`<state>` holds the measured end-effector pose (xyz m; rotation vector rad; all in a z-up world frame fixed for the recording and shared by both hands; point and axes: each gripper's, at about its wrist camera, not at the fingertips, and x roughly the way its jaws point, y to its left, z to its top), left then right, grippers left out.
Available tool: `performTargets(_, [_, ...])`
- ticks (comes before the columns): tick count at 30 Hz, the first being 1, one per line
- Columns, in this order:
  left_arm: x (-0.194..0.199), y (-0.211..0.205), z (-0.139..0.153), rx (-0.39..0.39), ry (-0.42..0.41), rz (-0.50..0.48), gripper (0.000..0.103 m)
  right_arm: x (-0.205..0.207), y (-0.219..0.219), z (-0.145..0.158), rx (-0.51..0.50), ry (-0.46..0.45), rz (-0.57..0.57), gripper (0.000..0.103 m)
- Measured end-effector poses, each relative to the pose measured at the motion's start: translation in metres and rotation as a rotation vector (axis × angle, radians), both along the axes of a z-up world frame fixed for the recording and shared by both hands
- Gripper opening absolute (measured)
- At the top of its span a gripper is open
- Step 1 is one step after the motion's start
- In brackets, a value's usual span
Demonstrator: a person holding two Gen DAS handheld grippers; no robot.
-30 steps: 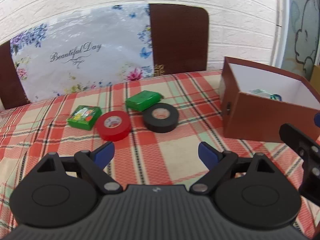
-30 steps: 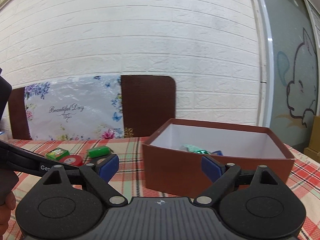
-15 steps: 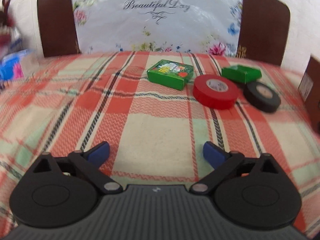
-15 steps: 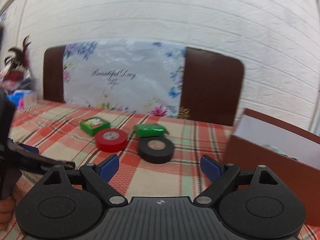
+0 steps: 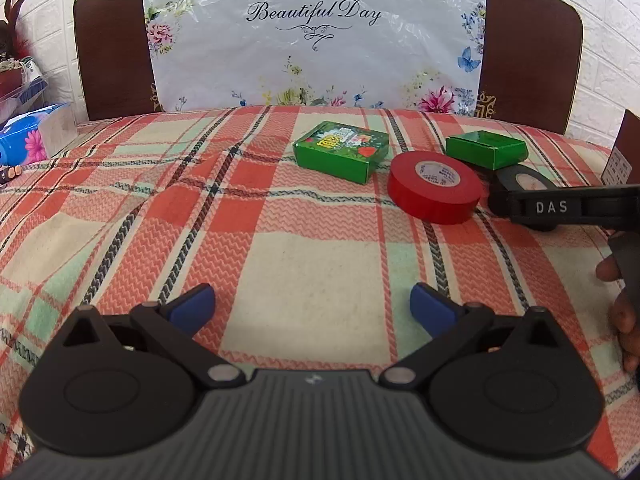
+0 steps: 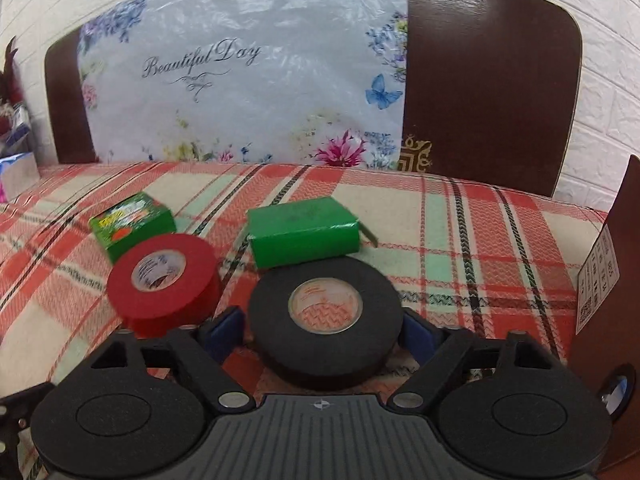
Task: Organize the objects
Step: 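Move the right gripper toward the black tape roll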
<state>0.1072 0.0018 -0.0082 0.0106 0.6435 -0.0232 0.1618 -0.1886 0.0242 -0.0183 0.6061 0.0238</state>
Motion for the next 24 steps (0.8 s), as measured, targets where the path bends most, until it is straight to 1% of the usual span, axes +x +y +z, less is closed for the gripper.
performTargets(3, [0.000, 0.000, 0.000, 0.001, 0.000, 0.000, 0.103, -0.015, -0.001, 0.001, 0.006, 0.005, 0.009, 0.076])
performTargets(6, [0.000, -0.001, 0.001, 0.001, 0.000, 0.000, 0.103, -0.045, 0.000, 0.000, 0.010, 0.011, 0.021, 0.076])
performTargets(11, [-0.001, -0.001, 0.001, 0.005, 0.000, 0.001, 0.103, -0.121, 0.002, 0.000, 0.010, 0.020, 0.060, 0.076])
performTargets(14, [0.000, -0.001, 0.002, 0.006, 0.002, 0.000, 0.103, -0.167, 0.004, -0.002, 0.002, 0.015, 0.053, 0.076])
performTargets(16, [0.001, -0.004, 0.003, 0.020, 0.014, 0.006, 0.103, -0.188, 0.003, -0.001, 0.000, 0.002, 0.036, 0.076])
performTargets(17, [0.002, -0.006, 0.005, 0.030, 0.025, 0.013, 0.103, -0.194, 0.003, -0.001, 0.001, -0.003, 0.020, 0.077])
performTargets(18, [0.001, -0.008, 0.008, 0.032, 0.041, 0.023, 0.103, -0.199, 0.001, -0.002, 0.000, -0.005, 0.001, 0.086])
performTargets(19, [-0.001, -0.010, 0.013, 0.006, 0.065, 0.010, 0.102, -0.202, -0.001, -0.002, 0.007, -0.007, -0.012, 0.091])
performTargets(20, [-0.004, -0.014, 0.018, -0.046, 0.090, -0.029, 0.100, -0.204, -0.004, -0.002, 0.022, -0.004, -0.012, 0.090])
performTargets(21, [-0.010, -0.019, 0.024, -0.099, 0.107, -0.076, 0.096, -0.204, -0.008, -0.002, 0.034, -0.001, -0.011, 0.088])
performTargets(22, [-0.018, -0.026, 0.031, -0.133, 0.116, -0.120, 0.096, -0.204, -0.009, -0.003, 0.039, 0.001, -0.009, 0.088])
performTargets(24, [-0.032, -0.050, 0.044, -0.142, 0.127, -0.233, 0.095, -0.201, -0.007, -0.004, 0.027, 0.004, -0.002, 0.088])
